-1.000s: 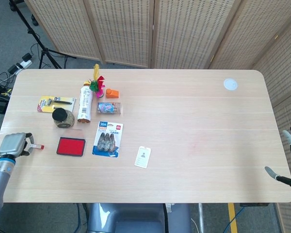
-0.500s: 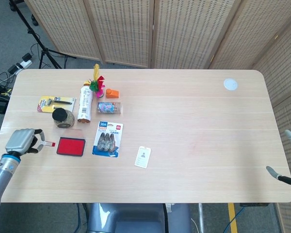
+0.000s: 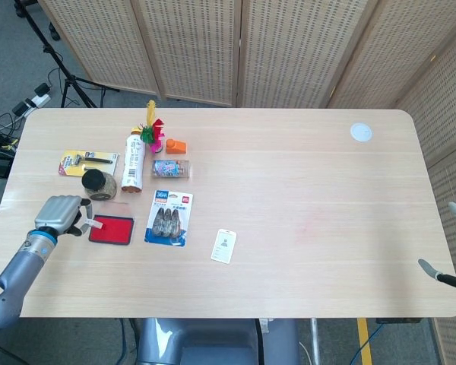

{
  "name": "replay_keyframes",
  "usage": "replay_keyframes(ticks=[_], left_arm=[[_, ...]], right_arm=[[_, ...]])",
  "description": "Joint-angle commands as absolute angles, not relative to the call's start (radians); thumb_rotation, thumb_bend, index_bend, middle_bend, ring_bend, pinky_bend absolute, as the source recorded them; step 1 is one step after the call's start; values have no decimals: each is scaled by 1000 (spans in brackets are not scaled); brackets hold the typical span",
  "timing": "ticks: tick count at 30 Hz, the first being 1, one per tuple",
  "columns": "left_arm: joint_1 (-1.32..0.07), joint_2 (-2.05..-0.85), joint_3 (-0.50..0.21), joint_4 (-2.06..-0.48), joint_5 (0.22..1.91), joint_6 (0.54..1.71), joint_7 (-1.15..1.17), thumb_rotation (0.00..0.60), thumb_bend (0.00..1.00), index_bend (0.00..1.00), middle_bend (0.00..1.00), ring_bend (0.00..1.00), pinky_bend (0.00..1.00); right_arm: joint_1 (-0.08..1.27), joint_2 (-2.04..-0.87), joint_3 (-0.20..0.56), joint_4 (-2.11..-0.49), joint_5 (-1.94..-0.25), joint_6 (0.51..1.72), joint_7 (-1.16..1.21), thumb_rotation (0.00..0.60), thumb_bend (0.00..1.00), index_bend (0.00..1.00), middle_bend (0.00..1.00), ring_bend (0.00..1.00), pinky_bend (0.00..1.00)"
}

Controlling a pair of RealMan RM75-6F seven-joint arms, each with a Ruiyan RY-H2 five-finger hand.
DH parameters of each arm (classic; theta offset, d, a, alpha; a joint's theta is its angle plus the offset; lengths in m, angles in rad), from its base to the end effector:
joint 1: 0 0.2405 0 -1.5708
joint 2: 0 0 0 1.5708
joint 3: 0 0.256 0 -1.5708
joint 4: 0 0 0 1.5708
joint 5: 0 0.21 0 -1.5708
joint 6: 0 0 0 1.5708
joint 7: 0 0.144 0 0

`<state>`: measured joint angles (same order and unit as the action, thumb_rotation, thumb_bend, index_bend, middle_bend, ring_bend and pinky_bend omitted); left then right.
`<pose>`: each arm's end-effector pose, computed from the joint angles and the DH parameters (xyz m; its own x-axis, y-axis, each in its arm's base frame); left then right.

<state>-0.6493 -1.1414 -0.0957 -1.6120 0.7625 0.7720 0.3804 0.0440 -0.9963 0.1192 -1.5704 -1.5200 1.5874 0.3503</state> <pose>-0.2707 0.3301 0.0920 0.4531 0.4894 0.7451 0.8588 -0.0156 -0.5120 -0.3162 -0.1815 0.2249 0.2114 0.1539 0.9652 -0.9746 -0.0420 0.2201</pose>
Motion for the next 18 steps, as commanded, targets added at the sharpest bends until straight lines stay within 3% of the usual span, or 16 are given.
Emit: replay_keyframes(ticks=[1,18], left_arm=[[-669,-1164,-74,-1606,727,785,405,600,405,593,1000,989,895],[-671,-1241,-48,-1513,761,787,353,600,421,594,1000,990,895]], right_arm=[[43,-993,121,-1568,-1518,1589,359,600,0,0,0,0,0],[42,-993,121,-1567,-1519,1589,365,600,0,0,0,0,0]])
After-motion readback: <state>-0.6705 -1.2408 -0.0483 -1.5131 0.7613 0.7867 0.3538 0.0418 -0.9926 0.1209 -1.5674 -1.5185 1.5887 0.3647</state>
